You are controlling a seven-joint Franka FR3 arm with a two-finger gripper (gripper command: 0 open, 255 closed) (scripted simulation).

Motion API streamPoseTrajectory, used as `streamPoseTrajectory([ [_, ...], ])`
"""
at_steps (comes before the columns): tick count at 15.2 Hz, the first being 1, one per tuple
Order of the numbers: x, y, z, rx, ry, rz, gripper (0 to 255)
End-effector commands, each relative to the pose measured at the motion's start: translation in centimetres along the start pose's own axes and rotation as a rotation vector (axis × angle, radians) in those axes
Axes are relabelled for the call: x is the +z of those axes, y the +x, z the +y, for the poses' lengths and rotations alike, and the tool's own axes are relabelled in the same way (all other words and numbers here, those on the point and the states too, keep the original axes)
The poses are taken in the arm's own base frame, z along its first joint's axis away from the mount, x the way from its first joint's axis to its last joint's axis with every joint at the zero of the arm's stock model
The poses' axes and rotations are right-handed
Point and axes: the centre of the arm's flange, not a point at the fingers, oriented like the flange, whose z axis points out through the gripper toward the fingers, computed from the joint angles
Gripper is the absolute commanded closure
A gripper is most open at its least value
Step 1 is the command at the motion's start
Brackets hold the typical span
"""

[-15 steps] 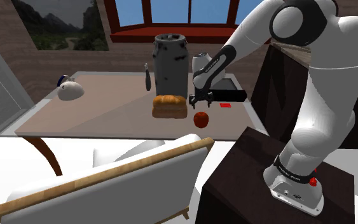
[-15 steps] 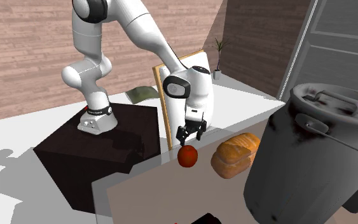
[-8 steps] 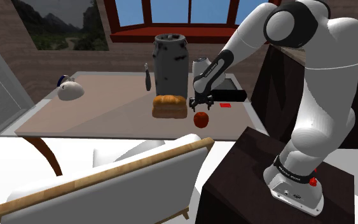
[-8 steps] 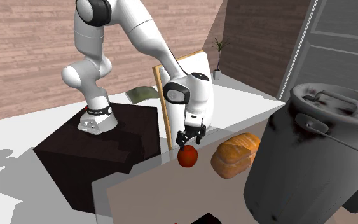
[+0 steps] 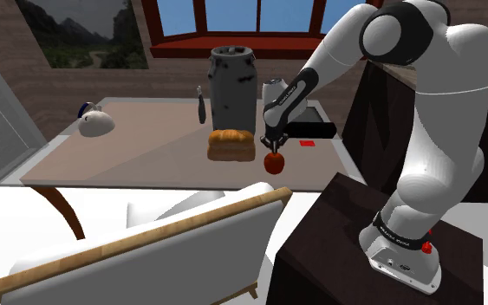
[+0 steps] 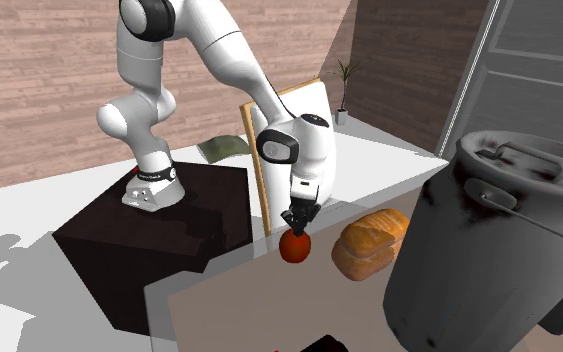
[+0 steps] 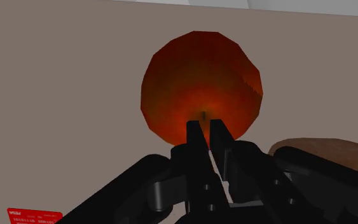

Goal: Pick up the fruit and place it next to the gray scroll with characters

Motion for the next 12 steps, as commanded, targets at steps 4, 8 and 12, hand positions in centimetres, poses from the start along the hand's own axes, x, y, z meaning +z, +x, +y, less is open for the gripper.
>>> streamPoseTrajectory([
  [4,0.0,0.0,0.0,0.000,0.000,0.000,255],
  [8,-1.0,0.0,0.1,0.000,0.000,0.000,255],
  [12,-3.1,0.1,0.4,0.000,0.000,0.000,255],
])
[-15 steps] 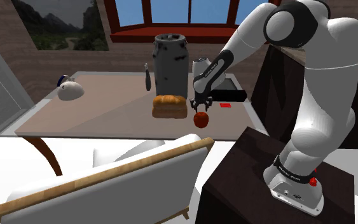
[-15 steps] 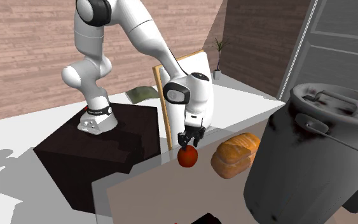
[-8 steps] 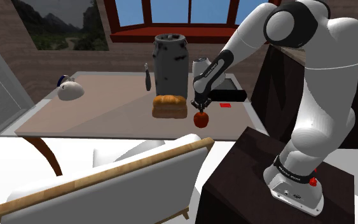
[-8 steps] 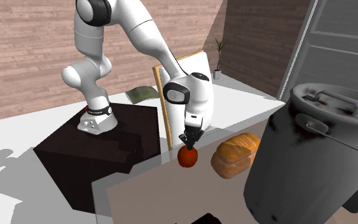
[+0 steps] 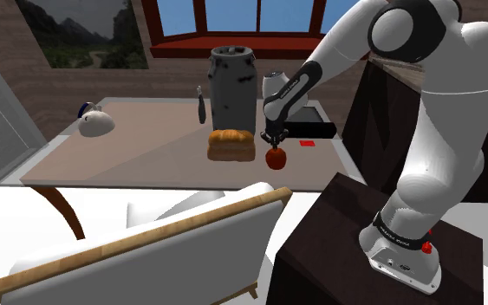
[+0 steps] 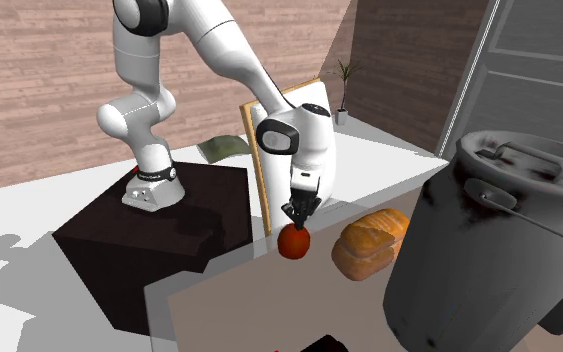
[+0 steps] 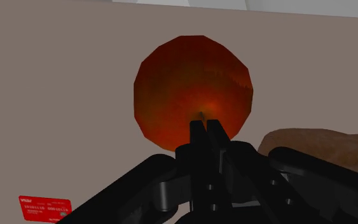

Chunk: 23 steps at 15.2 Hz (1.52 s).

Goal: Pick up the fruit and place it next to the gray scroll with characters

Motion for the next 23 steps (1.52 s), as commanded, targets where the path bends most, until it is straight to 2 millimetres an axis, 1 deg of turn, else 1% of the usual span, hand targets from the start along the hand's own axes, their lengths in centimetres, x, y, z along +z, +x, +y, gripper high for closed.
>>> streamPoseTrajectory([
  [1,-1.1,0.0,0.2,0.000,0.000,0.000,255],
  [23,-12.7,0.3,1.5,0.000,0.000,0.000,255],
])
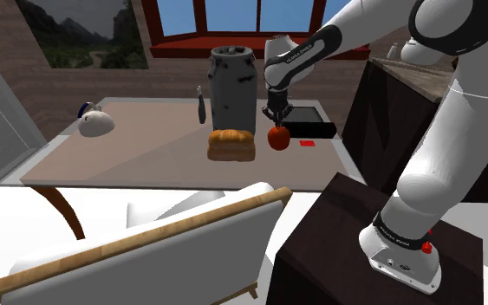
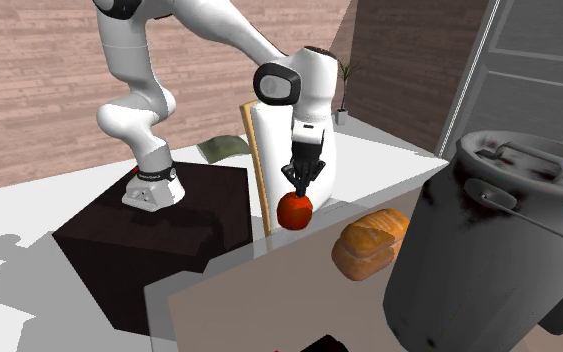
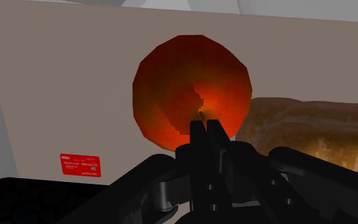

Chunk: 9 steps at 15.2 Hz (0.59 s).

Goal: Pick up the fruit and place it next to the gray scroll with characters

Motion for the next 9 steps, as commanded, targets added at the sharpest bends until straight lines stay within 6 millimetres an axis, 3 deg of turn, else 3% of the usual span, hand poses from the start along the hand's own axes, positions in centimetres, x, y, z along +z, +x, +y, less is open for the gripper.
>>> streamPoseTrajectory([
  [1,-1.0,0.0,0.1,0.000,0.000,0.000,255],
  [6,-3.5,0.0,0.4,0.000,0.000,0.000,255],
  [9,-3.1,1.7,4.0,0.000,0.000,0.000,255],
])
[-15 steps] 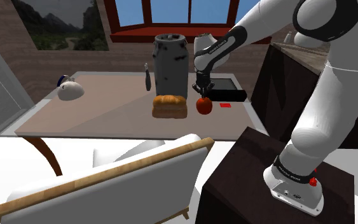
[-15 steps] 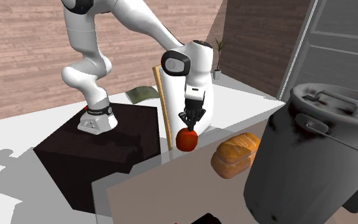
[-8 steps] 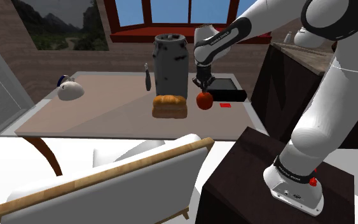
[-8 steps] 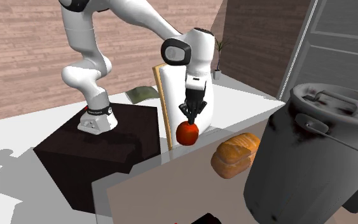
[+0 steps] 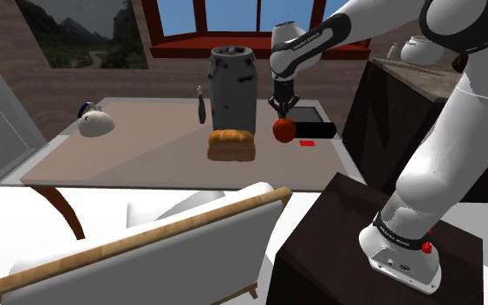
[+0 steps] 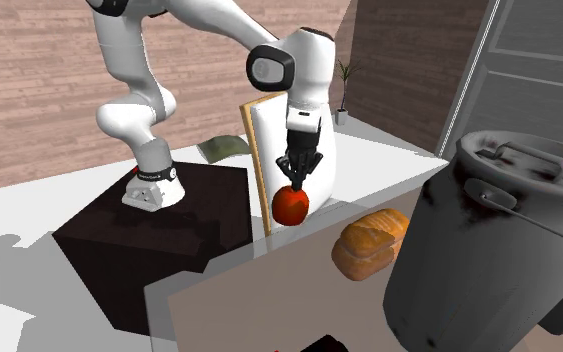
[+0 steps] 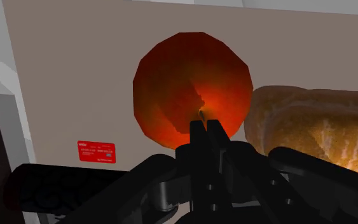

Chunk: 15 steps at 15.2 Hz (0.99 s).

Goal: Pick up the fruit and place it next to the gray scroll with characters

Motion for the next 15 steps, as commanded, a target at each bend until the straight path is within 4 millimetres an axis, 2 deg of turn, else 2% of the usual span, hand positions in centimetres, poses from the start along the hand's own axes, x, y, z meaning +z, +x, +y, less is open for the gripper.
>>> streamPoseTrajectory([
  [1,0.3,1.0,2.5,-0.001,0.000,0.000,255],
  [15,2.3,8.5,19.3,-0.001,0.000,0.000,255],
])
